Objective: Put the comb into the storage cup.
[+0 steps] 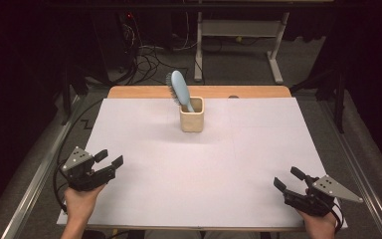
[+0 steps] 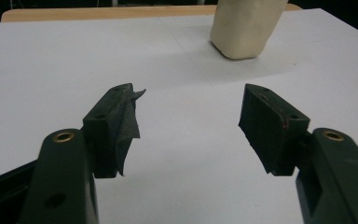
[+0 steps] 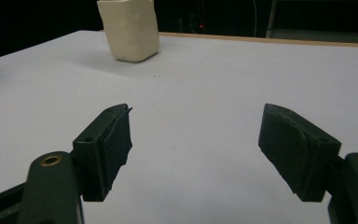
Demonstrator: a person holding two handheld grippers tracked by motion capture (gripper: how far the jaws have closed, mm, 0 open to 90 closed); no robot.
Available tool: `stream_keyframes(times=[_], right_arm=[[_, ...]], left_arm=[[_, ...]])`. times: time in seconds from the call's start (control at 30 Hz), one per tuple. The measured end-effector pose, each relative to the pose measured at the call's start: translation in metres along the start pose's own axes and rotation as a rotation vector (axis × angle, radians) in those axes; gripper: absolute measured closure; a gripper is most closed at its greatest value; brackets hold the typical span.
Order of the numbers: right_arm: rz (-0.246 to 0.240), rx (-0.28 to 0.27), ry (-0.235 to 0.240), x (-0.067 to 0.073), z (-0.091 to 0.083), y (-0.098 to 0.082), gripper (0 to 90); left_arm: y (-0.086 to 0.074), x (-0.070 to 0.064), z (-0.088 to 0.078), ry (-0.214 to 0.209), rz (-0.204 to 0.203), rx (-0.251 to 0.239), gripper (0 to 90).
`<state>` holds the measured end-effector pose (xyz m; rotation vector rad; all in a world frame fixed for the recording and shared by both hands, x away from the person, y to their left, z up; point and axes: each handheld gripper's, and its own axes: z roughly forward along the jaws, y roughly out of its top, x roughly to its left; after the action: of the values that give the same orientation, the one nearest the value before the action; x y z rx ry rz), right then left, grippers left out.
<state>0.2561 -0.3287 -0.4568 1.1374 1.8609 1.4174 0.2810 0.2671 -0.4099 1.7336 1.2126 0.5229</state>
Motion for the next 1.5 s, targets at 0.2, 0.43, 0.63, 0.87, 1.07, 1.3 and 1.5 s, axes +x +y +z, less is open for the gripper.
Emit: stream_keyframes(times=[0.2, 0.43, 0.63, 0.87, 1.07, 1.3, 1.5], right_arm=[[-0.002, 0.0, 0.001, 0.0, 0.0, 0.0, 26.2], [0.001, 0.0, -0.002, 0.0, 0.0, 0.0, 26.2], [0.004, -0.001, -0.006, -0.001, 0.0, 0.0, 26.2], [0.005, 0.0, -0.006, -0.001, 0.0, 0.0, 26.1], [0.01, 0.0, -0.005, -0.002, 0.0, 0.0, 26.2], [0.017, -0.003, -0.011, -0.002, -0.001, -0.001, 26.1], [0.018, -0.007, -0.013, -0.003, -0.002, -0.001, 26.1]], left_arm=[[-0.005, -0.001, 0.0, -0.001, 0.002, 0.002, 36.9], [-0.011, -0.001, 0.002, -0.001, 0.0, 0.012, 36.7], [-0.017, 0.0, 0.003, 0.002, 0.001, 0.011, 36.4], [-0.023, 0.001, 0.005, 0.002, 0.006, 0.009, 36.7], [-0.029, 0.002, 0.006, 0.007, 0.0, 0.012, 36.1], [-0.038, 0.006, 0.009, 0.011, -0.017, 0.011, 34.8], [-0.045, 0.007, 0.013, 0.007, -0.024, 0.009, 33.4]])
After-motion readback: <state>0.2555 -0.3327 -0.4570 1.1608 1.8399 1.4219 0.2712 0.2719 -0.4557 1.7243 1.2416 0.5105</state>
